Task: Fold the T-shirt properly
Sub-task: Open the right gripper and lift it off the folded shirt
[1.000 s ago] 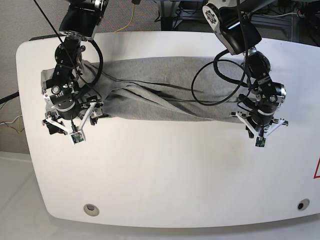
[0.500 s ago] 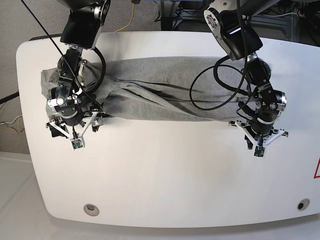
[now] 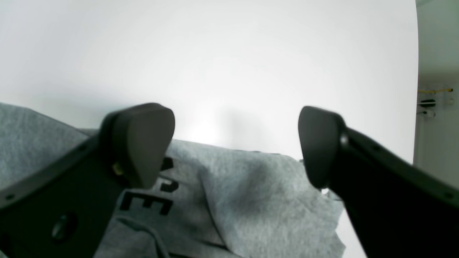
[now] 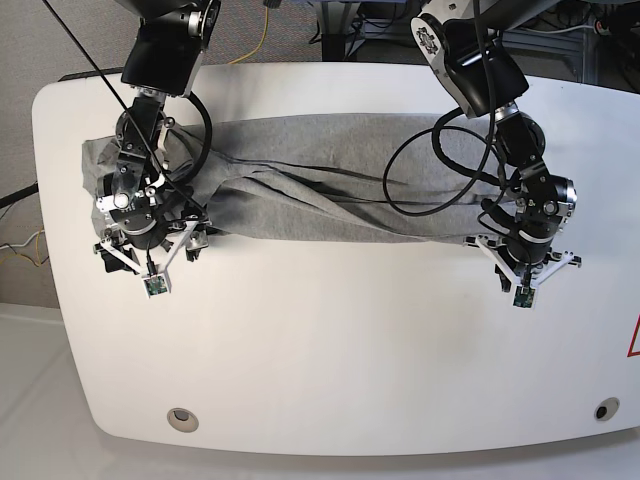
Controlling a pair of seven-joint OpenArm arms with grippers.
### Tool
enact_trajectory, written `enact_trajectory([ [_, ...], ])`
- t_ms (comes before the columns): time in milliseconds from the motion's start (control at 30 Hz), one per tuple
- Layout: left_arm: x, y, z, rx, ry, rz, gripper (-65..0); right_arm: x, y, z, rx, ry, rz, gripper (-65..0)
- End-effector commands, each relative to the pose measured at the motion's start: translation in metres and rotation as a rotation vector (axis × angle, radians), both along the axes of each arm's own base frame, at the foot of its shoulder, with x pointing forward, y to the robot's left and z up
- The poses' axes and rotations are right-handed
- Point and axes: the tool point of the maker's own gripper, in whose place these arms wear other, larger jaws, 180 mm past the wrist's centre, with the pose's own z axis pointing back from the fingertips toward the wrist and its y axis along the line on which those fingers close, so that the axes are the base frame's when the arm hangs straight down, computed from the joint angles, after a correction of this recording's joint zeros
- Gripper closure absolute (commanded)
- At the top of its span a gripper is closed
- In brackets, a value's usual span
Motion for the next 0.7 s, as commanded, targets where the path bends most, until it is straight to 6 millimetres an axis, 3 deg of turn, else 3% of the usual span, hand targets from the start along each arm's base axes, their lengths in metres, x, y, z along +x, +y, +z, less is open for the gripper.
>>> enact_trajectory([
  [0, 0.0075, 0.0005, 0.016, -0.002, -0.056, 0.001, -2.5, 0.0106, -0.0033, 0.0172, -0.009, -0.057, -0.003, -56.1],
  [667, 0.0065, -0.0016, 0.0123, -0.004, -0.047, -0.005, -2.5, 0.0043, -0.0042, 0.0105, -0.008, -0.038, -0.007, -56.1],
])
